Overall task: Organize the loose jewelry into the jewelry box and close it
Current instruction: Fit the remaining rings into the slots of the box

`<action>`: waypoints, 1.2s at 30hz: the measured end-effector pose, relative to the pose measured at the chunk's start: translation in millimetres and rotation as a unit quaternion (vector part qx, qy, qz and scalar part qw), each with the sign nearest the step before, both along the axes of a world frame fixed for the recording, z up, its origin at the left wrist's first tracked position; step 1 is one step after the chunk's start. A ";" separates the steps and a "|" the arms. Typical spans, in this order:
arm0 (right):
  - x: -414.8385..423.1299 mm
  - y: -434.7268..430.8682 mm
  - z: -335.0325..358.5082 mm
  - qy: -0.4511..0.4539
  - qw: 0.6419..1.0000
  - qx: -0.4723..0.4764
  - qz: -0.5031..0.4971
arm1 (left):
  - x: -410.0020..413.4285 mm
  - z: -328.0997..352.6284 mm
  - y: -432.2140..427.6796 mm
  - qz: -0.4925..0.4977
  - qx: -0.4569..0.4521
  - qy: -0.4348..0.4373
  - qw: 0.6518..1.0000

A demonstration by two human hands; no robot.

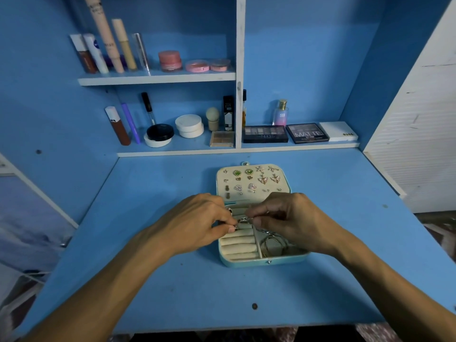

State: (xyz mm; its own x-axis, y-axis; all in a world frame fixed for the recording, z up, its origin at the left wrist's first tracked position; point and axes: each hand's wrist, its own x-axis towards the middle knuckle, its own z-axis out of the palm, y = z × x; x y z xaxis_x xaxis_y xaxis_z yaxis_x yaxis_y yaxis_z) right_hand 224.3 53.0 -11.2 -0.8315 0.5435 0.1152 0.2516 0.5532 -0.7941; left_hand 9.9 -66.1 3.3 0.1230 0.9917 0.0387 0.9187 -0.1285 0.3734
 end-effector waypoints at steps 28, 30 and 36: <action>-12.5 -6.6 2.3 -0.053 0.961 0.242 0.120 | -9.0 -7.8 1.2 0.008 0.013 -0.079 0.997; -12.5 -6.1 1.0 -0.060 0.962 0.237 0.120 | -8.8 -8.5 0.5 0.009 0.014 -0.079 0.997; -9.9 -9.6 -3.6 -0.063 0.972 0.208 0.085 | -8.6 -15.9 -5.4 0.011 0.034 -0.095 0.995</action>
